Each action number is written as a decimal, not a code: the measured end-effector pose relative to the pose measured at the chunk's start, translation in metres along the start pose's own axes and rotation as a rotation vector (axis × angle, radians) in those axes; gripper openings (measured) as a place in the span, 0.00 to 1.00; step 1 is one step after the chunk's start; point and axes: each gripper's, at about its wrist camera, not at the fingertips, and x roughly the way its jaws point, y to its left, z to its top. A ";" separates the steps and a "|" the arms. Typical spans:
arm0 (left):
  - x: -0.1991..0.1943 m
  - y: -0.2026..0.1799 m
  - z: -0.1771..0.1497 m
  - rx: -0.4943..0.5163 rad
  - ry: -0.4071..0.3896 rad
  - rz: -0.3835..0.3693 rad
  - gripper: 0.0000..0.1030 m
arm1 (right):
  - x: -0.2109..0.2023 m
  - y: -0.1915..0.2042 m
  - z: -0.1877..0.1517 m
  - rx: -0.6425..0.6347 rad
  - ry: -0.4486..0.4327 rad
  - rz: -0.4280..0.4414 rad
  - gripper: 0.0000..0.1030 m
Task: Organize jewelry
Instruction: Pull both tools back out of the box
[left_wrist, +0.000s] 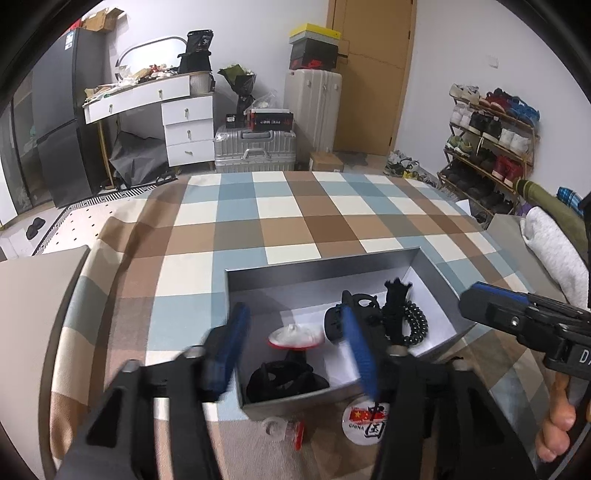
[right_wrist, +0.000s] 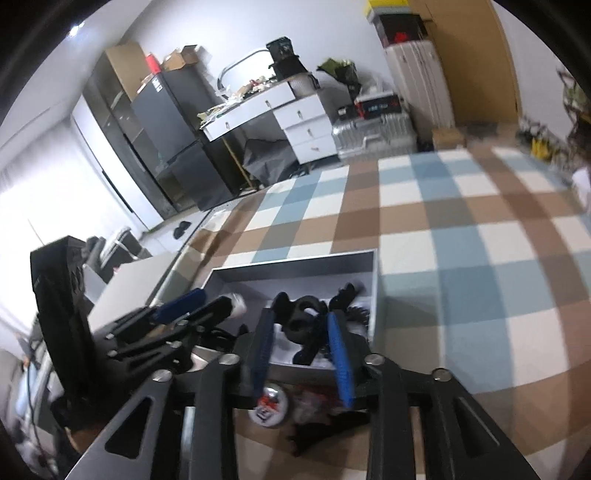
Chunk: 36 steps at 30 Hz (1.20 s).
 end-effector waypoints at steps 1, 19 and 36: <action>-0.002 0.001 0.000 -0.006 -0.008 0.001 0.69 | -0.004 -0.003 -0.001 0.000 -0.002 -0.006 0.51; -0.019 0.005 -0.035 -0.005 0.023 0.079 0.79 | -0.012 -0.016 -0.034 -0.131 0.099 -0.101 1.00; -0.010 0.014 -0.061 -0.059 0.086 0.046 0.98 | 0.017 -0.014 -0.056 -0.220 0.224 -0.120 1.00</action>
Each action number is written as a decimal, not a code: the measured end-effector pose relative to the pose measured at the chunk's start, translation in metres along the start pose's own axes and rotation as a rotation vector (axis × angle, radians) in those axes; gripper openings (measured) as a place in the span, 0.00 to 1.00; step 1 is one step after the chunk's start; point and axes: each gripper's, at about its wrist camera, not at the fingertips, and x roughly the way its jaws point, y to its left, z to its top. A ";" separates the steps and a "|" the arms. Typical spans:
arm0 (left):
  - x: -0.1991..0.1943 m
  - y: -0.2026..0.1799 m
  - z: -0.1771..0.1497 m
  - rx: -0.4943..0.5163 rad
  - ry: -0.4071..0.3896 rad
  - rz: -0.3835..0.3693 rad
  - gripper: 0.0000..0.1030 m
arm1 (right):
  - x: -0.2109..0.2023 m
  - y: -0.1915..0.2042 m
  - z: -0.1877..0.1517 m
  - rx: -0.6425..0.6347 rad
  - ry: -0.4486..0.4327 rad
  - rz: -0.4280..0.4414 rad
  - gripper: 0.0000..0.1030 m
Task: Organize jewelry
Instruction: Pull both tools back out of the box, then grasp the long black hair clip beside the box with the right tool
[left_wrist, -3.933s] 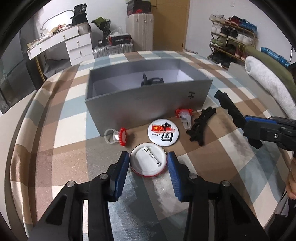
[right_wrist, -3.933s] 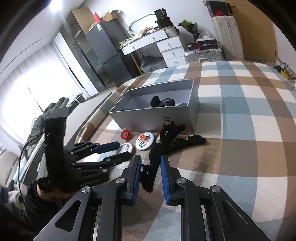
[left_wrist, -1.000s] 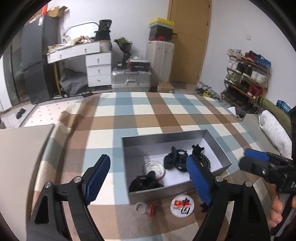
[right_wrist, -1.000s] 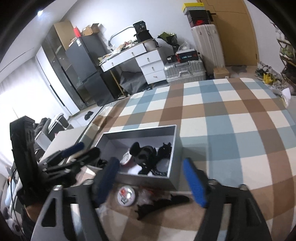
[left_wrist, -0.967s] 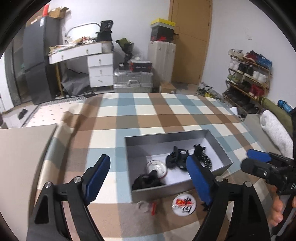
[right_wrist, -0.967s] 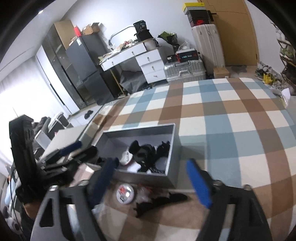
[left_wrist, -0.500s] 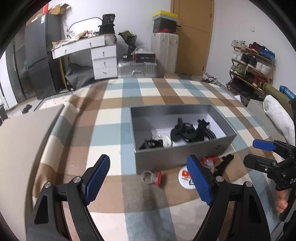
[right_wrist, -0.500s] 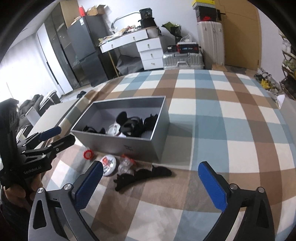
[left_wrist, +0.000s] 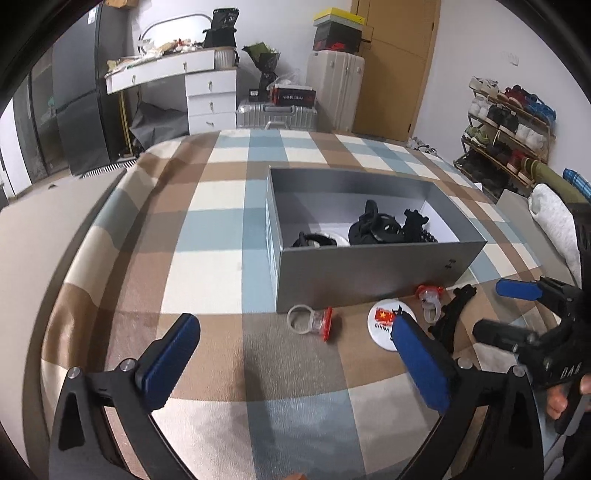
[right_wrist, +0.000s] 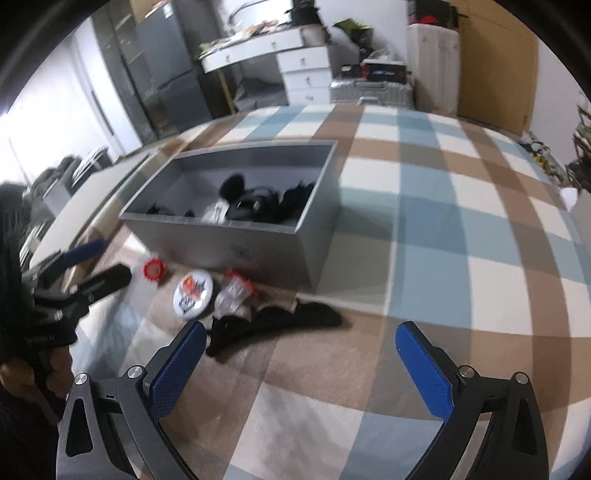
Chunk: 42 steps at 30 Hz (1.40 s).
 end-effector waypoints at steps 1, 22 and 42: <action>0.000 0.000 -0.001 0.001 0.001 0.004 0.98 | 0.001 0.005 -0.002 -0.026 -0.002 -0.004 1.00; 0.006 -0.006 -0.006 0.042 0.034 0.014 0.98 | 0.029 0.026 -0.001 -0.156 0.090 -0.082 1.00; 0.019 0.000 -0.004 -0.012 0.096 0.032 0.98 | 0.000 0.026 -0.007 -0.109 -0.005 -0.008 0.90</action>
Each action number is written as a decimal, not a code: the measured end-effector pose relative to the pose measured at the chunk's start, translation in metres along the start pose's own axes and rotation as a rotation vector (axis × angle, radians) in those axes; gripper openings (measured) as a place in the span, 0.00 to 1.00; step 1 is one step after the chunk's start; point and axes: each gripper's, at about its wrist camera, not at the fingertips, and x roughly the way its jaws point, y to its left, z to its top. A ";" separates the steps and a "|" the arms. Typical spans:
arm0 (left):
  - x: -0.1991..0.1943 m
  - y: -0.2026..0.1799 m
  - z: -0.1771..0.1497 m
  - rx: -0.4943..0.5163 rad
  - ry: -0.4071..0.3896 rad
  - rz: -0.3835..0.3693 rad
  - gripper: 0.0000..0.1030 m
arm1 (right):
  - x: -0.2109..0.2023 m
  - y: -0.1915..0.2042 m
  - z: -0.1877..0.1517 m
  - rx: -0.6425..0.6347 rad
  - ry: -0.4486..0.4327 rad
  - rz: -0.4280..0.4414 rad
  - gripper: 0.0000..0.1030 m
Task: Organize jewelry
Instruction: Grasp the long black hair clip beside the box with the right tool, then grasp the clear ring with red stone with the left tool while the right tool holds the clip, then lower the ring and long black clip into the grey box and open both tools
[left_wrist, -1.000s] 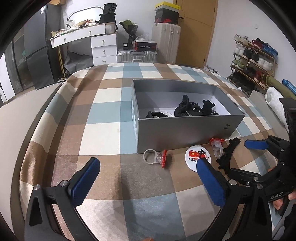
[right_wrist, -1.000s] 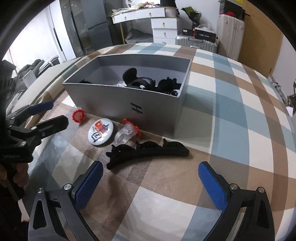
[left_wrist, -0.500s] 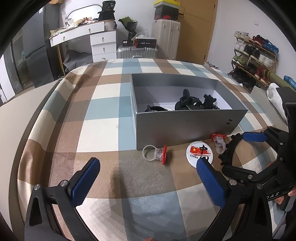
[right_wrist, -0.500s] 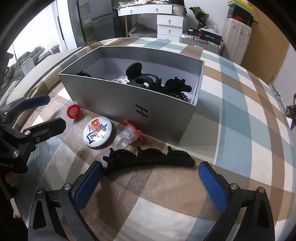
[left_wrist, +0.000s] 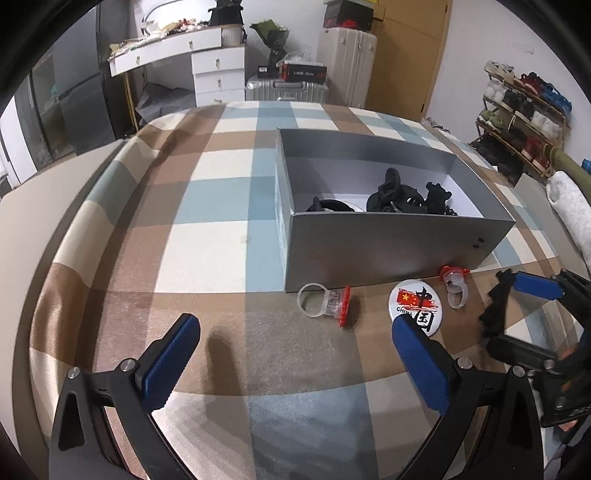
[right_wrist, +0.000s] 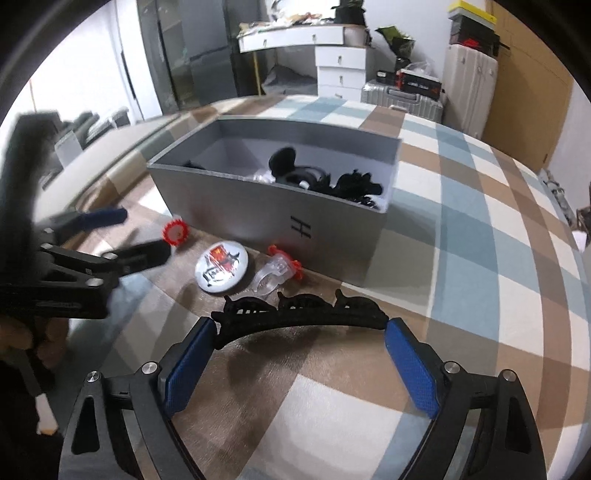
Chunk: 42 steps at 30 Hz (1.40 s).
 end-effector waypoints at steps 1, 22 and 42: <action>0.000 -0.001 0.000 0.005 0.000 -0.011 0.98 | -0.003 -0.002 0.000 0.008 -0.010 0.002 0.90; -0.026 -0.014 0.006 0.088 -0.094 -0.079 0.22 | -0.032 0.003 0.005 0.032 -0.097 0.044 0.90; -0.044 -0.013 0.043 0.084 -0.240 -0.105 0.22 | -0.048 -0.003 0.036 0.113 -0.232 0.061 0.90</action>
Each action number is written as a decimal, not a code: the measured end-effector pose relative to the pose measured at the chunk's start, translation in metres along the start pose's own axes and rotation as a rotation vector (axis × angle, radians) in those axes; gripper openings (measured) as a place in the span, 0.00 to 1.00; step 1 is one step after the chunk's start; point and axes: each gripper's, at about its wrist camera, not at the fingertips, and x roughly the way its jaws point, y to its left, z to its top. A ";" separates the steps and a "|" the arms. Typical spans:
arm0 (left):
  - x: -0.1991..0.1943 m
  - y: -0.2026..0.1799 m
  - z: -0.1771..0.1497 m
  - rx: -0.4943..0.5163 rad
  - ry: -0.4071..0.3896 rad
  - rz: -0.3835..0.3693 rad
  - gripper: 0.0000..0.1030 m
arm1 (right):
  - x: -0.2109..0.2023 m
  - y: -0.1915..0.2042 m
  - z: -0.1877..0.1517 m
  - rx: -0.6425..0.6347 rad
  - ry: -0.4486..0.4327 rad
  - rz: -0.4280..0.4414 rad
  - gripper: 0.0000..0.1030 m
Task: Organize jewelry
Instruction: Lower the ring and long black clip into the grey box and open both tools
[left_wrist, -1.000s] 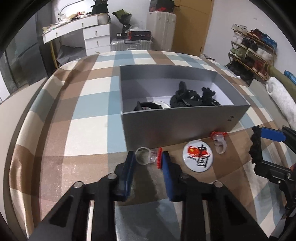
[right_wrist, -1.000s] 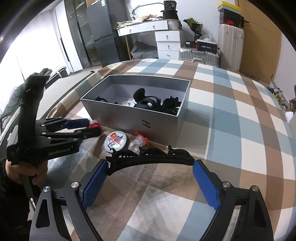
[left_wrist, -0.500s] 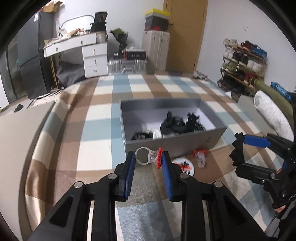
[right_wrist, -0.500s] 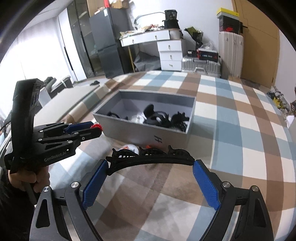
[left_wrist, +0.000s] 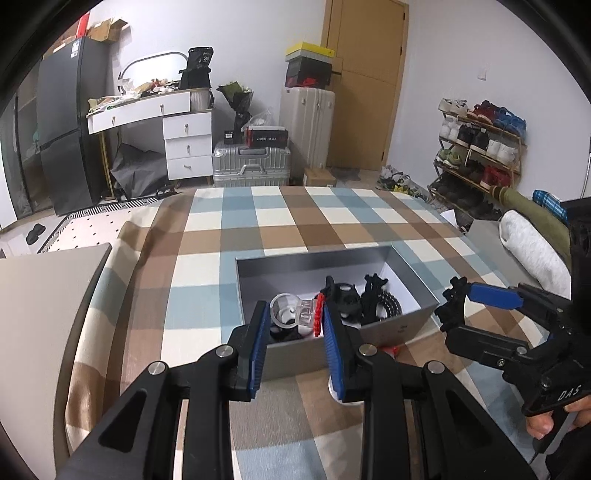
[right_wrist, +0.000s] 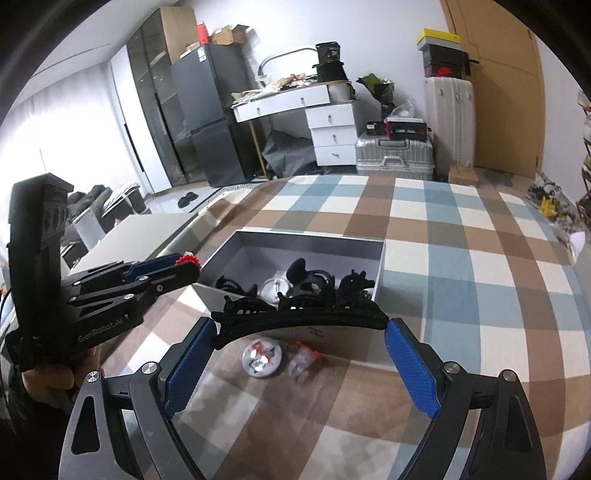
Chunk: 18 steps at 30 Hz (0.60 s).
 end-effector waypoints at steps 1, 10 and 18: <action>0.002 0.000 0.001 -0.001 0.002 -0.004 0.22 | 0.002 -0.001 0.000 0.007 -0.001 -0.001 0.90; 0.010 0.003 0.009 -0.007 -0.001 0.000 0.22 | 0.011 -0.006 0.004 0.039 0.002 0.003 0.90; 0.016 0.004 0.011 -0.019 0.007 0.005 0.22 | 0.021 -0.011 0.012 0.094 -0.018 0.015 0.90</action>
